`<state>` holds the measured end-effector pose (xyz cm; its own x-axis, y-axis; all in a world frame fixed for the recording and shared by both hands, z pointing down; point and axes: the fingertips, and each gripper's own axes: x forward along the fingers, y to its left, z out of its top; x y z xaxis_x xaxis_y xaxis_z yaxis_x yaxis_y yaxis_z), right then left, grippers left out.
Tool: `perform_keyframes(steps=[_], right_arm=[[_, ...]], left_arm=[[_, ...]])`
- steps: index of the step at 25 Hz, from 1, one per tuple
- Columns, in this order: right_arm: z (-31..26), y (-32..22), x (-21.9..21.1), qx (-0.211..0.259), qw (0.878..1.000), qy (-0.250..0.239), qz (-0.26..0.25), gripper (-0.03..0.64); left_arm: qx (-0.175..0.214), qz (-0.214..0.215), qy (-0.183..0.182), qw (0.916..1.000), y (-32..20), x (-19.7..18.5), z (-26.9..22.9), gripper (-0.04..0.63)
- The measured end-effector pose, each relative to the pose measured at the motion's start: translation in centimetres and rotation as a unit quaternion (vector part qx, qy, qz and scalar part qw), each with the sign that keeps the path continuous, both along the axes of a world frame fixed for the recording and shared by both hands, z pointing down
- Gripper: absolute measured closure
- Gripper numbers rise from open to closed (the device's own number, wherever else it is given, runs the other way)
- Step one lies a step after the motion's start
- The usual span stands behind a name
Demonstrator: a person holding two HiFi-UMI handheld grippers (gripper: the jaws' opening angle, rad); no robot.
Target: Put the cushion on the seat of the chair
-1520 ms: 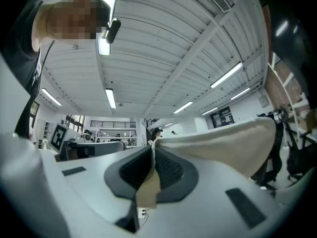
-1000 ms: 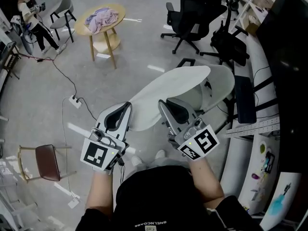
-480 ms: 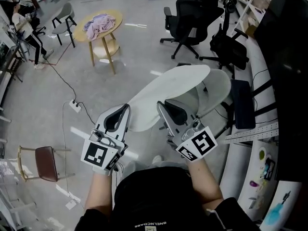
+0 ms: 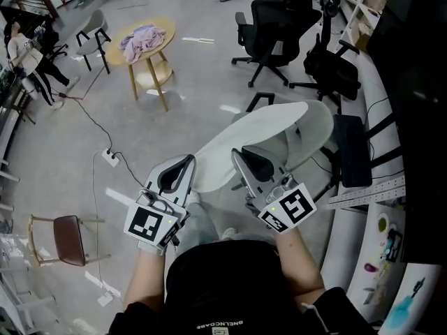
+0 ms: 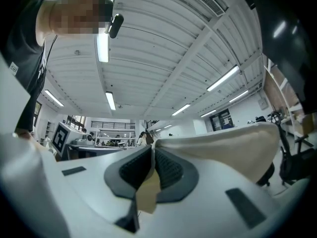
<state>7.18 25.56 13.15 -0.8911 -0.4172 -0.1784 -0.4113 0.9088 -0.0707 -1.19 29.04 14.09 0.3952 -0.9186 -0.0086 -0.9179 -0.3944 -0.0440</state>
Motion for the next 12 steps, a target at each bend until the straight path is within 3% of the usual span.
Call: perform_keyframes(steps=[7, 12], right_arm=[[1.1, -2.0, -0.5, -0.004, 1.0, 0.004, 0.016, 0.588], [2.7, -4.5, -1.9, -0.023, 0.999, 0.018, 0.024, 0.588]], left_arm=[[-0.006, 0.022, -0.013, 0.9997, -1.5, -0.2, 0.6, 0.584], [-0.017, 0.03, -0.001, 0.9994, -3.9, -1.5, 1.6, 0.584]])
